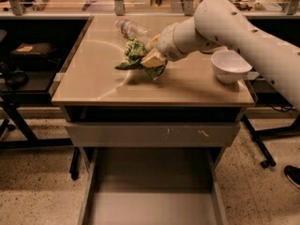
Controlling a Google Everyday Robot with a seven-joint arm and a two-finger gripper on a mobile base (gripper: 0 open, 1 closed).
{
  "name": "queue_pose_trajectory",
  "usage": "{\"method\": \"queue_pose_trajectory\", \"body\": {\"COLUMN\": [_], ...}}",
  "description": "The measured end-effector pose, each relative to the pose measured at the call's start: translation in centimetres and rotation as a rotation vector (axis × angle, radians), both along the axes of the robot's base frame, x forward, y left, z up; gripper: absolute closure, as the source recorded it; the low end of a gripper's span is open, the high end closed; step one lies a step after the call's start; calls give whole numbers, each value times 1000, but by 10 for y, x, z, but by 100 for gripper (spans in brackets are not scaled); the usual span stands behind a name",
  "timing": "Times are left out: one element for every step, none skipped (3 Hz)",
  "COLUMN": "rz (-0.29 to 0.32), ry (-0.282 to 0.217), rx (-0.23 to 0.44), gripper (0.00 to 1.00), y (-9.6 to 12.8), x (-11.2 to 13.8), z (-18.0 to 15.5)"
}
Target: Pick green jalapeno chip bag from middle drawer and place on counter
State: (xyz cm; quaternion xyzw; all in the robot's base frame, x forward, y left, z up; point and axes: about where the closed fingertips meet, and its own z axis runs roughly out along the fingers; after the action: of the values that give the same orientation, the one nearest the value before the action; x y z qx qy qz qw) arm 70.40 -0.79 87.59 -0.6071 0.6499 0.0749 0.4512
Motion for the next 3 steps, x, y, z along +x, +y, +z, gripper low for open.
{"method": "queue_pose_trajectory", "body": {"rz": [0, 0, 0], "ry": [0, 0, 0], "rx": [0, 0, 0], "gripper": [82, 57, 34], "y": [0, 0, 0], "x": [0, 0, 0], "z": [0, 0, 0]}}
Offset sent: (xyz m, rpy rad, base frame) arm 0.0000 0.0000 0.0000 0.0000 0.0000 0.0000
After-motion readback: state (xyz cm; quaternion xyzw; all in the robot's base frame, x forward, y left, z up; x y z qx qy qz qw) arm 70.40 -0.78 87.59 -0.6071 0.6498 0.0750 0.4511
